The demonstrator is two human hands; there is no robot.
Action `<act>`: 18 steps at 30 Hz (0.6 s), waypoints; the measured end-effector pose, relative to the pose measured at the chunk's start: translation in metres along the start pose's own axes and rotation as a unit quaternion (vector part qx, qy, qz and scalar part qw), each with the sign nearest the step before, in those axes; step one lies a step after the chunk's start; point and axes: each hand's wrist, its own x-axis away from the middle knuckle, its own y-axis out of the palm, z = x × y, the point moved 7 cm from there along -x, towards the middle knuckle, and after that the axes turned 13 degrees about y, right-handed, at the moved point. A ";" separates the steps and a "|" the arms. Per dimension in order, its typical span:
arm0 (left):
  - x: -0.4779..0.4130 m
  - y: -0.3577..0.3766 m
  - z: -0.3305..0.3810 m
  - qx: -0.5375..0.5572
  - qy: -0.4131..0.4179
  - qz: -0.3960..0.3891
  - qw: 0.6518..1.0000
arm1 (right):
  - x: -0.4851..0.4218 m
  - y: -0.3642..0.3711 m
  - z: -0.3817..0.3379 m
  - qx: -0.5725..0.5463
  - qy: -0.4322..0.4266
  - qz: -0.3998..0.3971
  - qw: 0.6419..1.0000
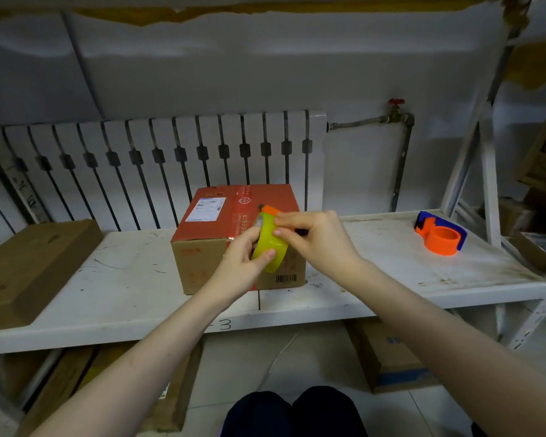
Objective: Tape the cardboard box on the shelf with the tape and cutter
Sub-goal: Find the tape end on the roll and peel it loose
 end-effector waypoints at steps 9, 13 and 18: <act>-0.006 0.010 0.002 0.011 0.006 0.060 0.998 | 0.021 -0.010 -0.008 0.099 -0.100 0.180 0.974; -0.009 0.011 -0.001 0.007 -0.003 0.063 0.998 | 0.026 -0.006 -0.006 0.122 -0.115 0.178 0.970; -0.008 0.012 -0.009 -0.008 -0.013 0.059 0.998 | 0.018 -0.004 0.004 0.071 -0.035 0.129 0.988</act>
